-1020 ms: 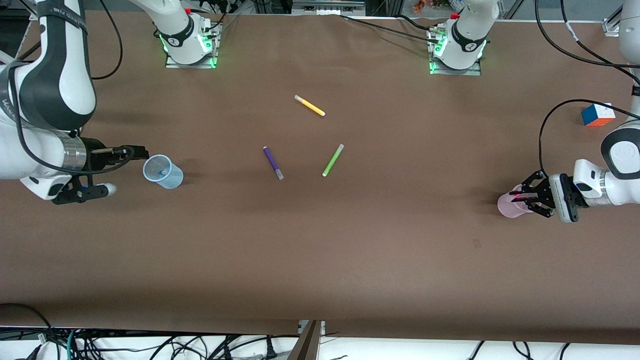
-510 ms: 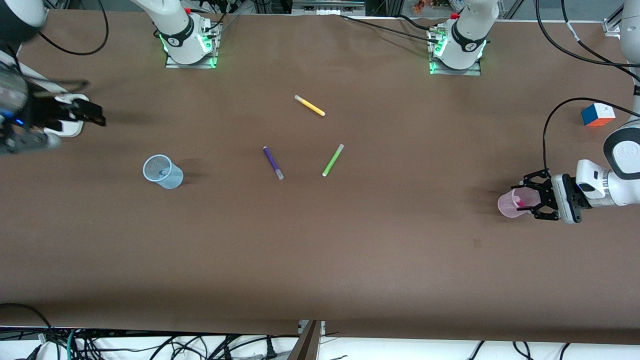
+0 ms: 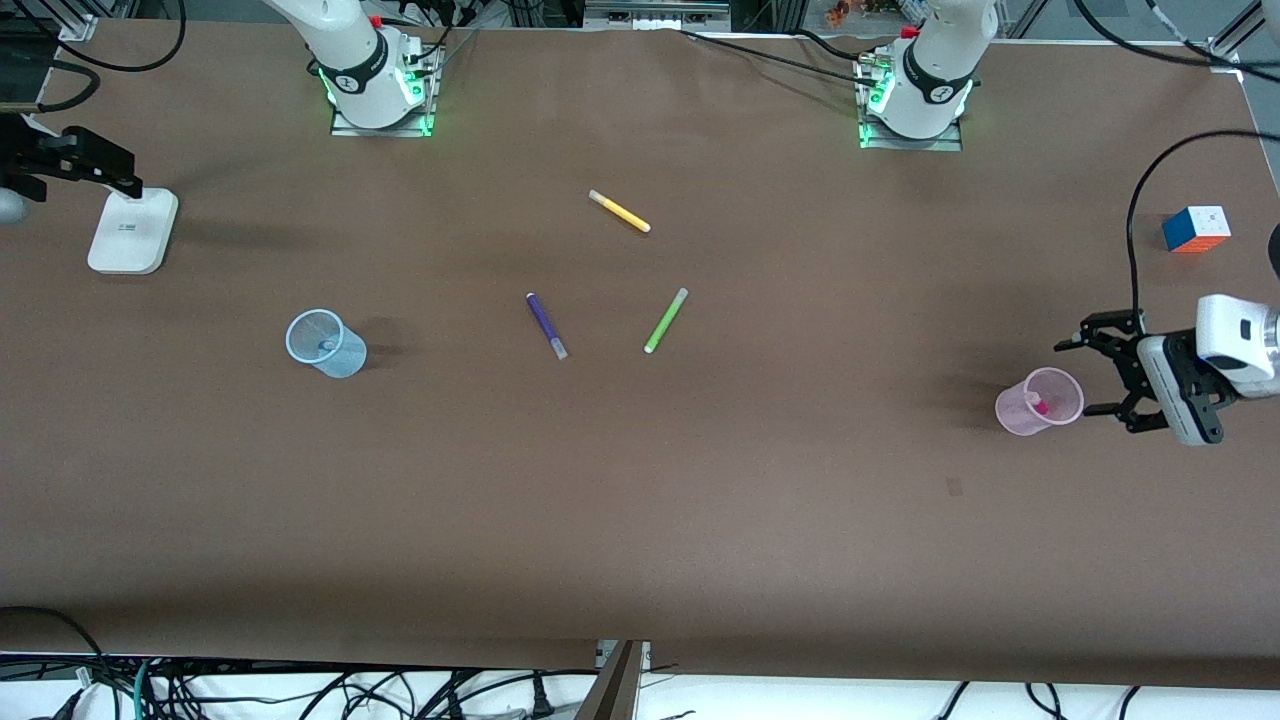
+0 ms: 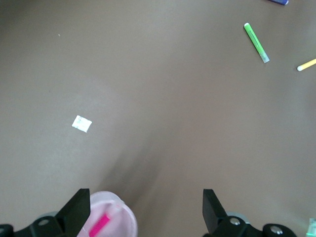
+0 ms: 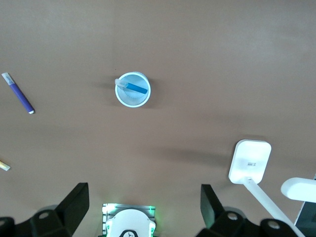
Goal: Place pink and blue markers in matching cups
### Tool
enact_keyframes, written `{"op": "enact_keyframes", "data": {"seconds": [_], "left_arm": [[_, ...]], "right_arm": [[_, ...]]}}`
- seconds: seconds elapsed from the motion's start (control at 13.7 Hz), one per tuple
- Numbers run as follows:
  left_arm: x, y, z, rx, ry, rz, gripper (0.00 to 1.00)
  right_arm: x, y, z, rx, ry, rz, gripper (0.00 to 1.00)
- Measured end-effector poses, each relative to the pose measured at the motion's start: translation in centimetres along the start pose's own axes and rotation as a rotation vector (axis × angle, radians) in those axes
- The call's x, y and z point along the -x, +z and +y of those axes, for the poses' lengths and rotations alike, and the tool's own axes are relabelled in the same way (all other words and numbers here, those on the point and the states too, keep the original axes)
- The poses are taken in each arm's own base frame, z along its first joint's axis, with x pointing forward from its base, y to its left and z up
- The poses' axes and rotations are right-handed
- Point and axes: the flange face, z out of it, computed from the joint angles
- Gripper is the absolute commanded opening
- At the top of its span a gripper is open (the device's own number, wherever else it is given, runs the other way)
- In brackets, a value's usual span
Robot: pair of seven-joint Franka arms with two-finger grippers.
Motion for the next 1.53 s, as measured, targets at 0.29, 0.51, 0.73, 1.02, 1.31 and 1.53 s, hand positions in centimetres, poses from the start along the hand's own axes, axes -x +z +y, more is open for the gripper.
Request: {"op": "enact_keyframes", "data": {"seconds": [0.29,0.51,0.73,1.02,1.31,1.53], "left_arm": [[-5.7,-5.0,8.0,-0.092,-0.171,-0.121,1.0],[-8.7,-6.7,12.7,-0.164,-0.314,-0.175,1.0],[-10.5,-6.7,15.4,-0.193,-0.5,-0.19,1.0],[-14.0,-5.0,18.9,-0.283,-0.608,-0.248,1.0],[-14.9,-4.8,20.6,-0.293,-0.636,-0.264,1.0],[-14.8,-4.7,20.6,-0.293,-0.658,-0.267,1.0]], "right_arm": [[0.2,0.3,-1.7,0.002,0.052,-0.009,1.0],[0.3,0.3,-1.5,-0.008,0.057,-0.009,1.0],[0.4,0.2,-1.6,-0.048,0.058,-0.01,1.0],[0.3,0.4,-1.1,-0.051,0.068,-0.014,1.0],[0.1,0.6,-0.8,-0.052,0.075,-0.019,1.0],[0.0,0.6,-0.8,-0.051,0.075,-0.017,1.0]]}}
